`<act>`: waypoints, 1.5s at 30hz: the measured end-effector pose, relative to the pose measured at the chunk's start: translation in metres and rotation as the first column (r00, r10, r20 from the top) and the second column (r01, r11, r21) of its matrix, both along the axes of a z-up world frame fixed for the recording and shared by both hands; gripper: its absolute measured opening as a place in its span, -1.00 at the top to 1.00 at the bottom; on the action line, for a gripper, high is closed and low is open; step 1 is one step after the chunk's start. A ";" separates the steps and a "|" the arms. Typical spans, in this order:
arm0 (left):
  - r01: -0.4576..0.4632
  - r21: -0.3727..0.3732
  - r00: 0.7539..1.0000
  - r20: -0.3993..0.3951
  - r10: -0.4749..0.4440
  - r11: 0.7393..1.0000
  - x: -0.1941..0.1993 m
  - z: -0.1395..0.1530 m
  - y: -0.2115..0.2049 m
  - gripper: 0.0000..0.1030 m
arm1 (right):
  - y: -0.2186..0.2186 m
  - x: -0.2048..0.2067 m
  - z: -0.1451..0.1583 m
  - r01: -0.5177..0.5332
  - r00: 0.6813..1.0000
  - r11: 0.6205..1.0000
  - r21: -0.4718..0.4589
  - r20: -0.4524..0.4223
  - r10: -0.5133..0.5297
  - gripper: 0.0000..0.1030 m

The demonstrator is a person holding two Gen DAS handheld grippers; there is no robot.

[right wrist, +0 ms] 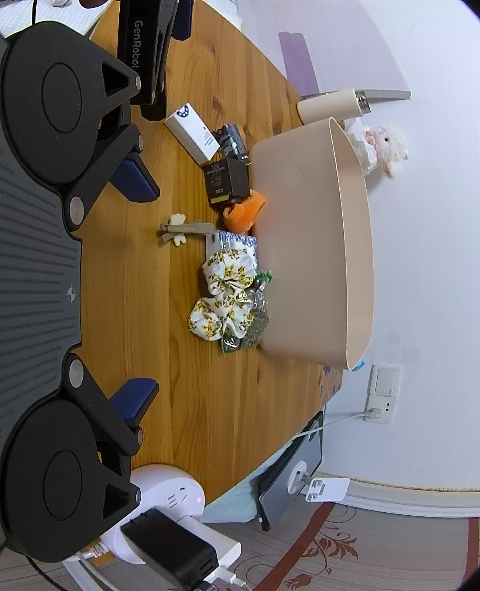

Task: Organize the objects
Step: 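Move both tools toward the items in front of the basket, then grasp the white medicine box with the left tool while the right tool grasps the wooden clip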

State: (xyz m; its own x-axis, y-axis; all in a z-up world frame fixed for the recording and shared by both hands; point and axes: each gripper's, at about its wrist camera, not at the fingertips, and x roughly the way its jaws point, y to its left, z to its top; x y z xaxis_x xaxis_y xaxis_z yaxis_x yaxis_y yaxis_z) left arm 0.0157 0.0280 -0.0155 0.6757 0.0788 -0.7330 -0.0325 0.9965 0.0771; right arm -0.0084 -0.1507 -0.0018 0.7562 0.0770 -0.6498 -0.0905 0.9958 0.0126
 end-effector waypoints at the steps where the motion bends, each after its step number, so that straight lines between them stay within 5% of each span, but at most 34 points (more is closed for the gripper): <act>1: 0.001 0.009 1.000 0.001 -0.001 1.000 0.001 -0.001 0.000 -1.00 | 0.001 0.001 -0.002 -0.001 1.000 1.000 0.001 -0.002 0.001 -0.98; 22: 0.019 -0.052 1.000 -0.018 -0.020 0.998 0.041 -0.027 0.018 -1.00 | 0.017 0.039 -0.027 -0.089 0.995 0.996 -0.023 -0.042 0.088 -0.83; 32: 0.076 -0.069 0.997 0.003 -0.076 0.995 0.053 -0.029 0.022 -0.95 | 0.028 0.057 -0.034 -0.177 0.984 0.984 -0.019 -0.039 0.176 -0.38; 37: 0.143 -0.074 0.990 0.012 -0.142 0.987 0.052 -0.022 0.014 -0.18 | 0.037 0.058 -0.031 -0.225 0.974 0.974 -0.021 -0.025 0.224 0.25; 38: 0.155 -0.077 0.988 0.013 -0.155 0.985 0.051 -0.021 0.012 -0.09 | 0.039 0.057 -0.030 -0.233 0.972 0.972 -0.023 -0.025 0.232 0.53; 40: 0.175 -0.088 0.985 0.013 -0.174 0.981 0.049 -0.019 0.010 0.31 | 0.043 0.054 -0.030 -0.239 0.971 0.970 -0.048 -0.020 0.238 0.55; 45: 0.172 -0.128 0.985 0.003 -0.173 0.977 0.045 -0.018 0.013 0.37 | 0.039 0.050 -0.023 -0.235 0.972 0.972 -0.021 -0.003 0.235 0.75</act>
